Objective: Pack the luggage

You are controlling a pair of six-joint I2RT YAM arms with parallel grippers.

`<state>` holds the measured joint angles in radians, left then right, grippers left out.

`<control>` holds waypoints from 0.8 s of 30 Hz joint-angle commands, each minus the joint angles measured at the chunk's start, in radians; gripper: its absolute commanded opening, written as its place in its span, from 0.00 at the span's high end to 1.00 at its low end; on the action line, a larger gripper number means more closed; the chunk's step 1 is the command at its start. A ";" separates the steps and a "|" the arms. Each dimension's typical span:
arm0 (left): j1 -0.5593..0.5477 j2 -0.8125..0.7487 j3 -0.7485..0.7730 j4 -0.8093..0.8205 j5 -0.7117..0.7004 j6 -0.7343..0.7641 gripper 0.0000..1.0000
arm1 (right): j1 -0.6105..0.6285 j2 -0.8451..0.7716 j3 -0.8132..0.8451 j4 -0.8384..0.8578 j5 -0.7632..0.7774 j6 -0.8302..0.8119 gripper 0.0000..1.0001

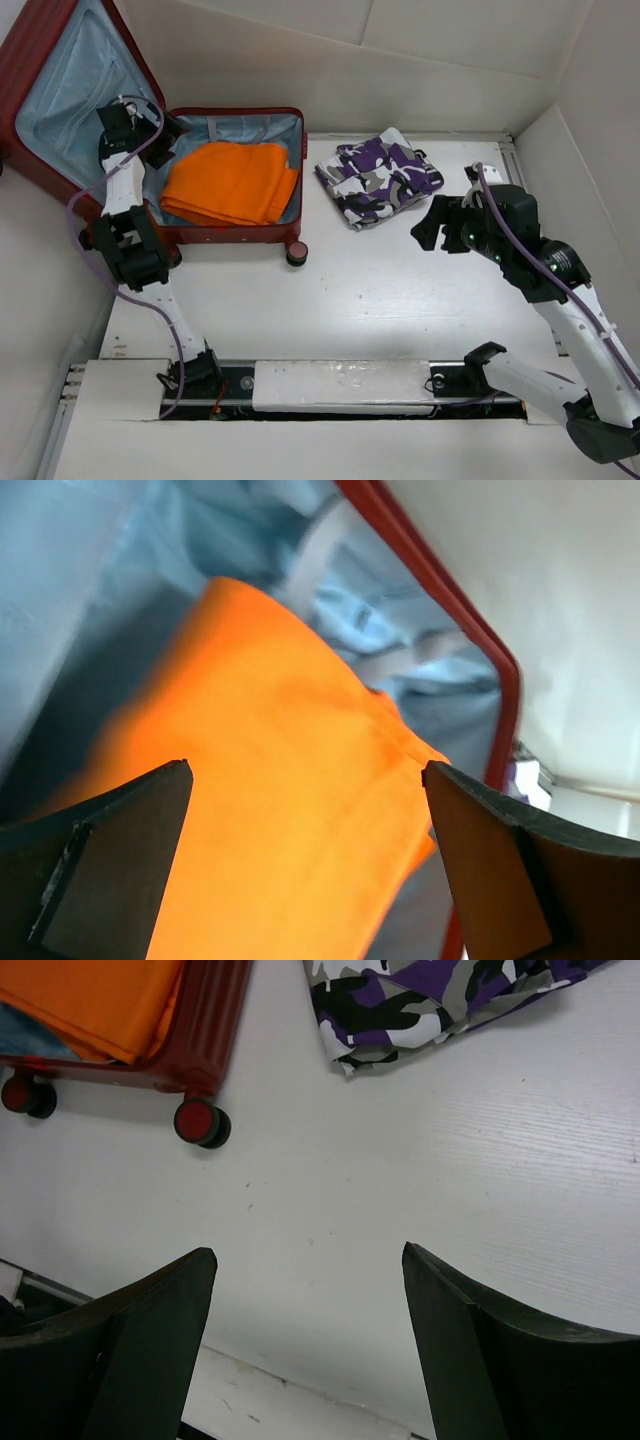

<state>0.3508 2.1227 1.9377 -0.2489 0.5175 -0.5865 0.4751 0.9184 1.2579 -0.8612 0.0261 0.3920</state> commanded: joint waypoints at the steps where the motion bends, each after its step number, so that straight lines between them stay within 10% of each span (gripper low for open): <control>1: -0.042 -0.242 -0.048 0.091 0.009 0.011 0.00 | 0.013 -0.009 -0.024 0.060 0.028 0.005 0.19; 6: -0.295 -0.484 -0.149 0.016 -0.206 0.108 0.02 | 0.013 -0.044 -0.066 0.082 0.037 0.005 0.19; 9: -0.625 -0.578 -0.264 -0.007 -0.403 0.111 0.06 | 0.013 -0.070 -0.066 0.082 0.047 0.016 0.31; 15: -0.973 -0.511 -0.477 0.097 -0.602 -0.240 0.11 | 0.003 -0.134 -0.048 0.002 0.113 0.027 0.79; 24: -1.086 -0.095 -0.181 -0.046 -0.832 -0.488 0.13 | 0.003 -0.269 -0.090 -0.079 0.054 0.054 0.36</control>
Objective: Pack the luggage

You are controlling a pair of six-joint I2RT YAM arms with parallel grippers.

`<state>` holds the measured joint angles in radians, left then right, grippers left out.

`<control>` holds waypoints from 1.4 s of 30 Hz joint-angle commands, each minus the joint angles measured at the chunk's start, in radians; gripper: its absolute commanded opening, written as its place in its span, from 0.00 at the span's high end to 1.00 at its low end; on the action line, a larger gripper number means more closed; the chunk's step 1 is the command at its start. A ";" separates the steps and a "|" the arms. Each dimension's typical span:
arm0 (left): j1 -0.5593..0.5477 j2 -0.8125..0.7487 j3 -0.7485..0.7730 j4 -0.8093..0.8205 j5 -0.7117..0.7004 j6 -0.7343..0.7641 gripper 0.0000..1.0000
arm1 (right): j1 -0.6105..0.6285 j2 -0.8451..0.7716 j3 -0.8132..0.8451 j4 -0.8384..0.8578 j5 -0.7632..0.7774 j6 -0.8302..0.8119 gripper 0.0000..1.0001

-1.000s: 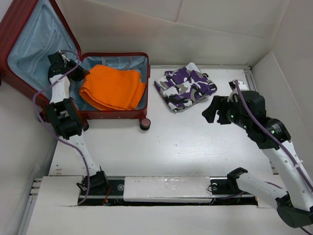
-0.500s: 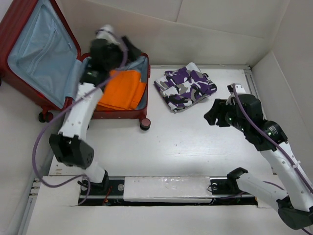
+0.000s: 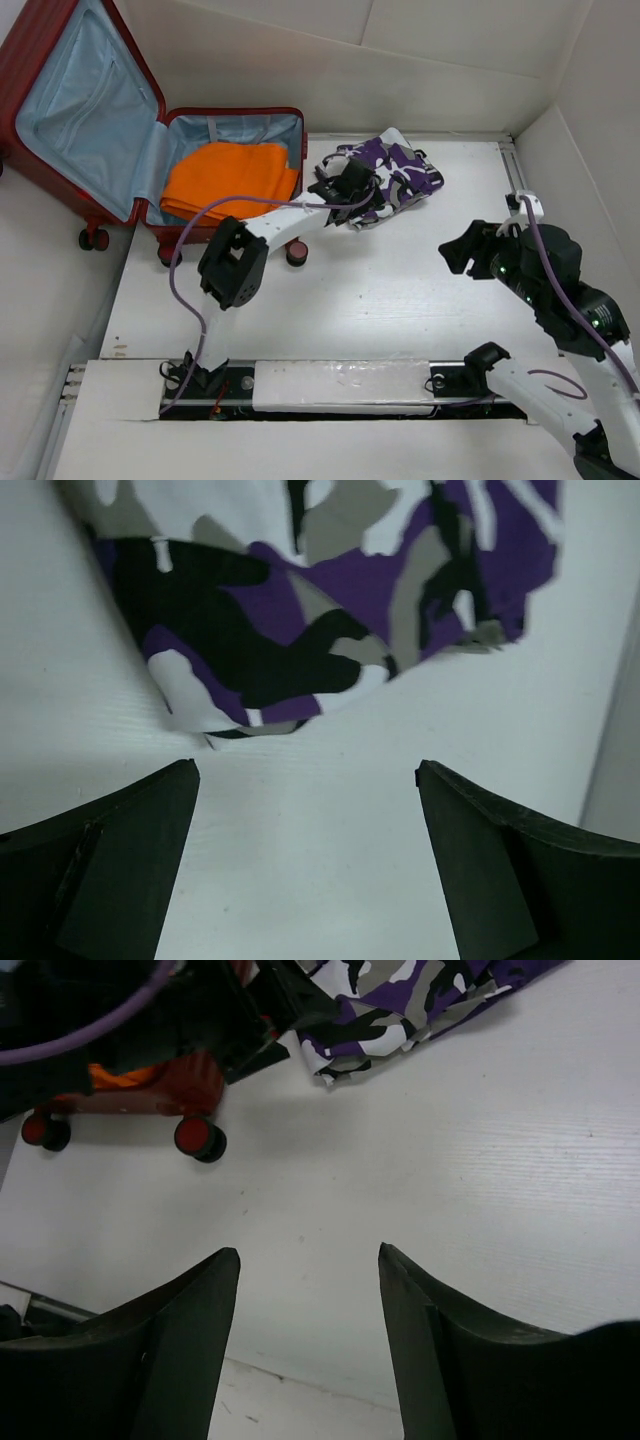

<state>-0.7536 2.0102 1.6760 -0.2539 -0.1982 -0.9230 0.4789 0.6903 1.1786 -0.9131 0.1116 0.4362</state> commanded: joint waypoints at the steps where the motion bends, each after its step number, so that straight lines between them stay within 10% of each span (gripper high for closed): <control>1: 0.019 0.034 0.080 -0.041 -0.116 -0.181 0.13 | 0.000 -0.051 -0.020 -0.041 -0.032 0.010 0.35; 10: 0.071 0.168 0.134 -0.108 -0.175 -0.353 0.20 | 0.000 -0.112 -0.001 -0.125 -0.035 0.019 0.33; 26: -0.006 0.305 0.140 -0.050 0.049 -0.258 1.00 | 0.000 -0.103 0.039 -0.155 0.020 -0.008 0.32; 36: -0.085 0.130 -0.045 -0.018 0.062 -0.154 0.99 | 0.000 -0.061 0.019 -0.093 -0.007 -0.017 0.32; 42: -0.067 -0.031 -0.134 -0.018 0.002 -0.135 0.32 | 0.000 -0.051 0.000 -0.060 -0.039 -0.027 0.32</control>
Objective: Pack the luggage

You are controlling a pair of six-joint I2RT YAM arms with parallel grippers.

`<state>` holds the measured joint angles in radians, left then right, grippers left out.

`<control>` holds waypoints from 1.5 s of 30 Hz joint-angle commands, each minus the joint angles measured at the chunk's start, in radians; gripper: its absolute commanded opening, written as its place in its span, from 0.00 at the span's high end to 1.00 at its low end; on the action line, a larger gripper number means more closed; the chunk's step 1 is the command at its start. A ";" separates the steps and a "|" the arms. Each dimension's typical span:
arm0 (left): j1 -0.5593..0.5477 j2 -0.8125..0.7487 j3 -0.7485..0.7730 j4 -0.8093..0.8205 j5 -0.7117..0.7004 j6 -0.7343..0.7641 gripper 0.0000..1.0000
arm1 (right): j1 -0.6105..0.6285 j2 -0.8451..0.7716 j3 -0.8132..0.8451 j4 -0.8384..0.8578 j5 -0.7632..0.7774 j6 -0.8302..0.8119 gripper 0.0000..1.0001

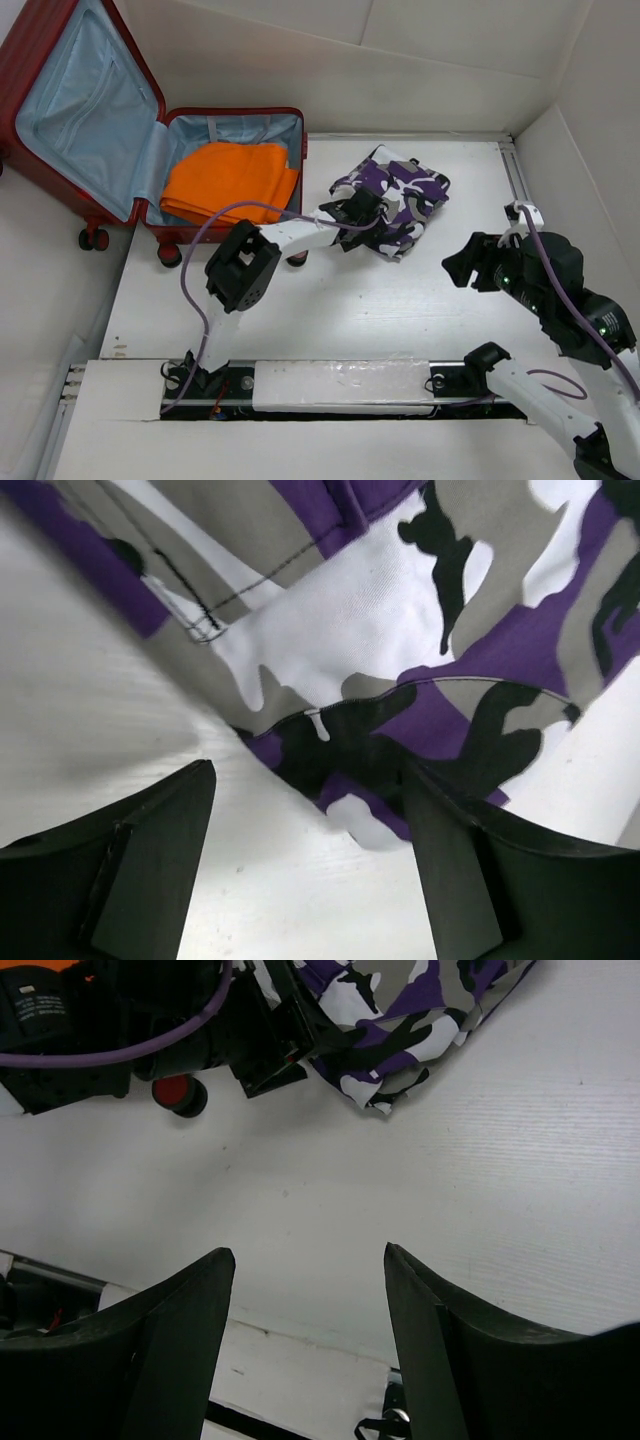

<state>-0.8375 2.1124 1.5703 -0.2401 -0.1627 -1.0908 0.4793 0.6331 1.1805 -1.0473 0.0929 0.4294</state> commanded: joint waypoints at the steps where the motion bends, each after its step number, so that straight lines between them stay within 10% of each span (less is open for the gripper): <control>1: 0.017 -0.152 -0.042 -0.019 -0.034 0.032 0.28 | -0.001 0.017 -0.002 0.075 -0.021 -0.020 0.32; 8: 0.035 -0.204 -0.254 0.082 -0.014 -0.144 0.28 | -0.001 0.037 -0.002 0.093 -0.030 -0.050 0.32; 23: 0.055 0.086 -0.115 0.153 0.060 -0.451 0.15 | -0.001 0.037 -0.002 0.102 -0.053 -0.070 0.32; 31: 0.097 0.118 -0.027 0.050 -0.037 -0.462 0.32 | -0.001 0.028 0.022 0.084 -0.022 -0.070 0.32; 45: 0.244 0.149 0.057 0.013 -0.115 -0.202 0.89 | -0.001 0.028 0.083 0.064 -0.088 -0.061 0.35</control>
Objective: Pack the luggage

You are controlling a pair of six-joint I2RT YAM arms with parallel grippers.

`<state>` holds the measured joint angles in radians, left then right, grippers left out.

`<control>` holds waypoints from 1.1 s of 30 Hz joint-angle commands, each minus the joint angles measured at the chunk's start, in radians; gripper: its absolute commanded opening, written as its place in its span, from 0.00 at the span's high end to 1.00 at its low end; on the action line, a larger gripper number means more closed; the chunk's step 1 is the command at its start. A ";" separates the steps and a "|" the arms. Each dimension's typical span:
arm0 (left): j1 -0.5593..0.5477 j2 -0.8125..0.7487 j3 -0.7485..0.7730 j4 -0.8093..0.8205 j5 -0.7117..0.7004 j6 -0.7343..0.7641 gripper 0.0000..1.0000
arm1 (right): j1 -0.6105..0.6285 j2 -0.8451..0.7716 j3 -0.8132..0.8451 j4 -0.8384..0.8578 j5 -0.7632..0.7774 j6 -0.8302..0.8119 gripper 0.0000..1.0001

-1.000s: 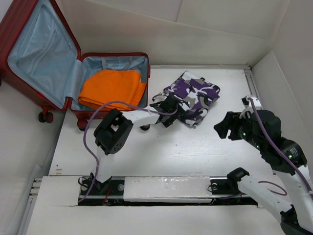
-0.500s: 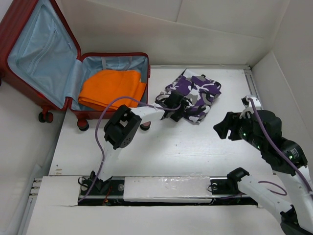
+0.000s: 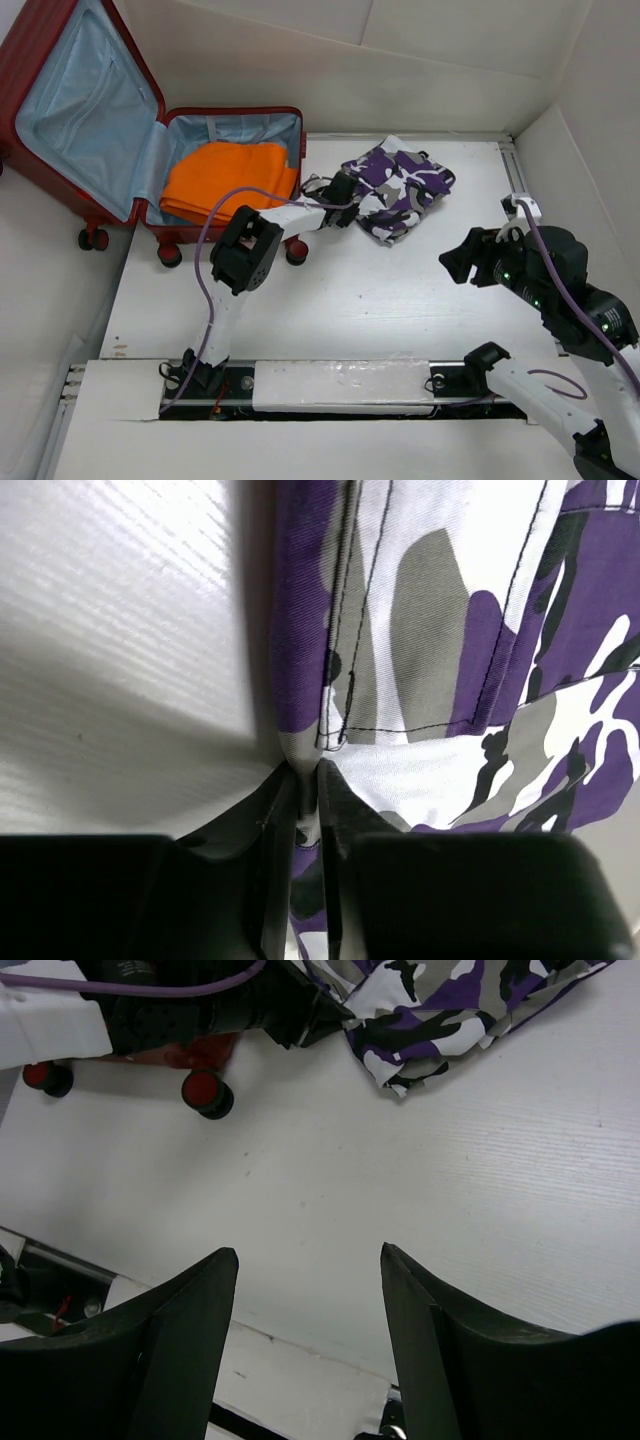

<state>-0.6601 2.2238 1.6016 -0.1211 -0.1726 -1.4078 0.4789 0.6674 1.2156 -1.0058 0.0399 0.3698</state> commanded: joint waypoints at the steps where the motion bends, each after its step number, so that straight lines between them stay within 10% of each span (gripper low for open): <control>1: 0.066 0.046 0.035 -0.106 -0.105 0.125 0.91 | 0.000 -0.006 0.048 0.022 -0.035 -0.002 0.35; 5: 0.045 0.056 0.061 -0.101 -0.076 0.156 0.73 | 0.000 -0.006 0.048 0.022 -0.058 -0.002 0.35; 9: 0.001 -0.006 -0.055 -0.057 -0.051 0.156 0.19 | 0.000 -0.006 0.048 0.022 -0.058 -0.002 0.35; 12: -0.024 -0.047 -0.132 0.011 -0.022 0.136 0.14 | 0.000 -0.017 0.030 0.032 -0.058 -0.002 0.35; 27: -0.042 0.137 0.181 -0.060 -0.005 0.030 0.28 | 0.000 -0.035 0.030 0.012 -0.058 -0.002 0.35; 33: -0.007 0.157 0.190 -0.012 0.015 0.021 0.81 | 0.000 -0.035 0.039 -0.008 -0.049 -0.002 0.35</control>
<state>-0.6846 2.3432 1.7832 -0.0944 -0.1543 -1.3727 0.4793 0.6411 1.2282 -1.0119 -0.0147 0.3698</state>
